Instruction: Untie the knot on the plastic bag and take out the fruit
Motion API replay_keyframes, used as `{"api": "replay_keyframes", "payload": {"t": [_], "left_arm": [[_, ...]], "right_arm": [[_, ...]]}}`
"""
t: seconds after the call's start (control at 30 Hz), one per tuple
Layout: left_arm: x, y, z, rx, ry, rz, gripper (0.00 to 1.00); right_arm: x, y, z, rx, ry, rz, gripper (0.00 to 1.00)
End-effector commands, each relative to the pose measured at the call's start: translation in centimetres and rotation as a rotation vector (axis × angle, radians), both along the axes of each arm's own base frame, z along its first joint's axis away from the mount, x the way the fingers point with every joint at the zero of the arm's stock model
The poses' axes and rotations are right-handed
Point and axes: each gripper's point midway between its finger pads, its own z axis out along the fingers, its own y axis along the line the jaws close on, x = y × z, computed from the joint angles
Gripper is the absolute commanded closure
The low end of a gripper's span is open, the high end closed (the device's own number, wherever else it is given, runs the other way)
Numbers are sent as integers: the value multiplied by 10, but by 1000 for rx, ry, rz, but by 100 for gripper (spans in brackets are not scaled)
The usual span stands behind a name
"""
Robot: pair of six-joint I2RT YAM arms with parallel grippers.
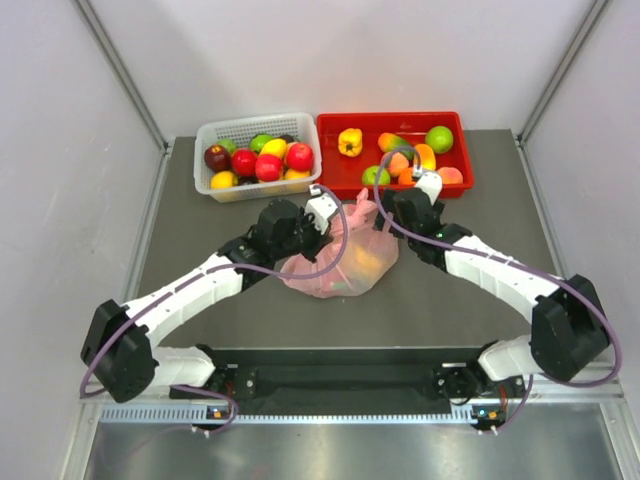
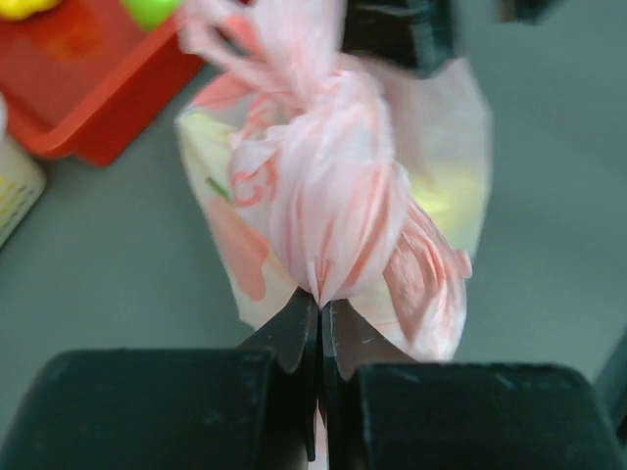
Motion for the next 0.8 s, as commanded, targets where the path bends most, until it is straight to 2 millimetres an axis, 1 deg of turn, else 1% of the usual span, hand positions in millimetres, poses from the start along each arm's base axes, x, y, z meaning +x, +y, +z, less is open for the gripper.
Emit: {"api": "replay_keyframes", "payload": {"t": [0.0,0.03,0.07,0.1,0.13,0.17,0.2,0.23,0.3,0.33,0.37,0.4,0.5,0.53,0.57,0.6,0.63,0.67,0.7,0.73,0.77], "left_arm": [[27,30,43,-110,-128,268,100],[29,36,48,-129,-146,309,100],[35,47,47,-120,-166,373,100],[35,53,41,-109,-168,400,100],[35,57,42,-129,-162,432,100],[37,65,41,-121,-170,475,100],[37,68,38,-119,-165,494,100],[38,72,41,-128,-177,516,100],[39,81,40,-131,-185,561,100],[37,84,44,-148,-195,571,100],[36,85,44,-162,-197,576,100],[34,86,48,-184,-204,575,100],[28,85,54,-230,-213,557,100],[26,83,53,-236,-208,540,100],[24,81,50,-236,-201,529,100],[23,81,53,-249,-205,522,100],[21,78,52,-253,-198,507,100],[20,77,49,-255,-191,496,100],[18,75,51,-262,-193,482,100],[16,72,52,-270,-190,464,100],[15,71,51,-269,-188,454,100]], "right_arm": [[-3,-61,9,6,-53,-260,0],[-8,-73,1,1,-40,-290,0],[-11,-79,7,22,-58,-303,0],[-14,-83,7,33,-63,-315,0],[-19,-92,2,25,-55,-333,0],[-22,-96,7,35,-69,-341,0],[-26,-101,6,30,-62,-355,0],[-29,-108,2,22,-56,-372,0],[-35,-118,4,24,-62,-399,0],[-39,-126,-2,17,-50,-417,0],[-42,-130,0,27,-59,-423,0],[-46,-136,-6,22,-54,-435,1],[-50,-144,-9,30,-58,-449,1],[-53,-144,-15,29,-48,-438,4],[-48,-136,-12,66,-64,-395,7],[-49,-134,-16,64,-60,-365,15],[-48,-130,-15,77,-66,-337,19],[-41,-114,-7,130,-100,-263,23],[-40,-107,-6,134,-111,-206,27],[-40,-99,-2,156,-133,-157,27],[-42,-84,0,171,-136,-55,27]]}}
